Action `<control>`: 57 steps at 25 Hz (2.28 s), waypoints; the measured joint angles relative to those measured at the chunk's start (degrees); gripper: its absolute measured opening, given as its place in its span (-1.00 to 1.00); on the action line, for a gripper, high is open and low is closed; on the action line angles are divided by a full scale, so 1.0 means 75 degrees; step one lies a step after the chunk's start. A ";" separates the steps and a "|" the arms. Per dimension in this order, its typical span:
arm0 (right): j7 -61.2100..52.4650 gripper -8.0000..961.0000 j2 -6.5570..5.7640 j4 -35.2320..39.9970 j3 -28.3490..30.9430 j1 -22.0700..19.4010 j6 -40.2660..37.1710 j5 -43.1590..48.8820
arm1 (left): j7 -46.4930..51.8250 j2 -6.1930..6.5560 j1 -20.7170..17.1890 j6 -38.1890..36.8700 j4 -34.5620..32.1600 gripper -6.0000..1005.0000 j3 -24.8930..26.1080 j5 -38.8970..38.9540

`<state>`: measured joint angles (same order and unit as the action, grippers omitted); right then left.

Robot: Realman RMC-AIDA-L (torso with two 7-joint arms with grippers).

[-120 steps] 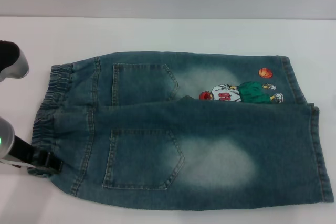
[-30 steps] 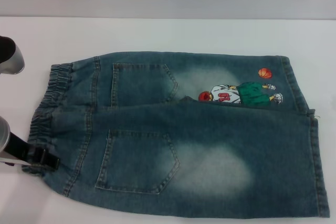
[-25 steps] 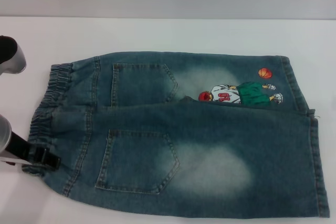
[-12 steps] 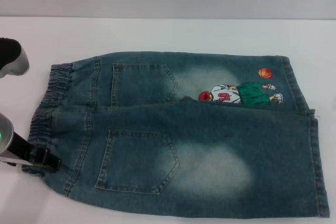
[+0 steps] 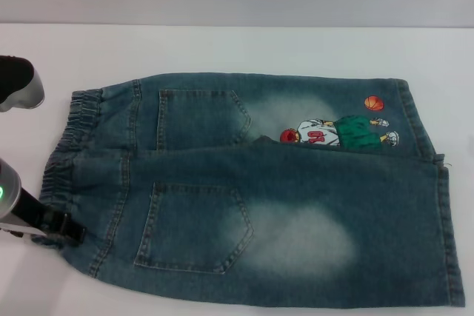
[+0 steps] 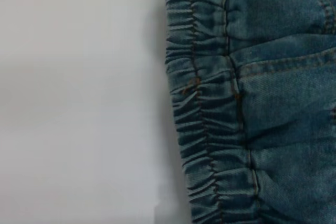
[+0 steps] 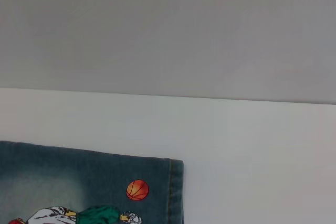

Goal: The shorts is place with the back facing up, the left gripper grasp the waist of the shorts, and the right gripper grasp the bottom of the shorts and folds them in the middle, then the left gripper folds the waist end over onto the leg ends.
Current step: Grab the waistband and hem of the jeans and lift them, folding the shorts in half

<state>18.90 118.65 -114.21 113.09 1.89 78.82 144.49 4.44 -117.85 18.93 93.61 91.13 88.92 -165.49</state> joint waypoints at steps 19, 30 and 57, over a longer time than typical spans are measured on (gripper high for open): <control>0.0000 0.44 0.0000 -0.0006 -0.0044 0.0029 0.0003 0.0001 | -0.0103 -0.0016 0.0169 0.0000 -0.0282 0.69 0.0051 0.0040; 0.0000 0.44 0.0000 0.0018 -0.0033 0.0033 0.0002 -0.0002 | -0.0111 -0.0018 0.0262 -0.0012 -0.0342 0.66 0.0061 0.0048; -0.0006 0.45 0.0000 -0.0001 0.0016 0.0065 0.0002 -0.0012 | -0.0148 -0.0013 0.0530 -0.0025 -0.0767 -0.22 0.0223 0.0042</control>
<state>18.86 118.65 -114.22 113.21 2.37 78.83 144.40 3.33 -117.95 22.90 93.42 85.37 90.59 -165.18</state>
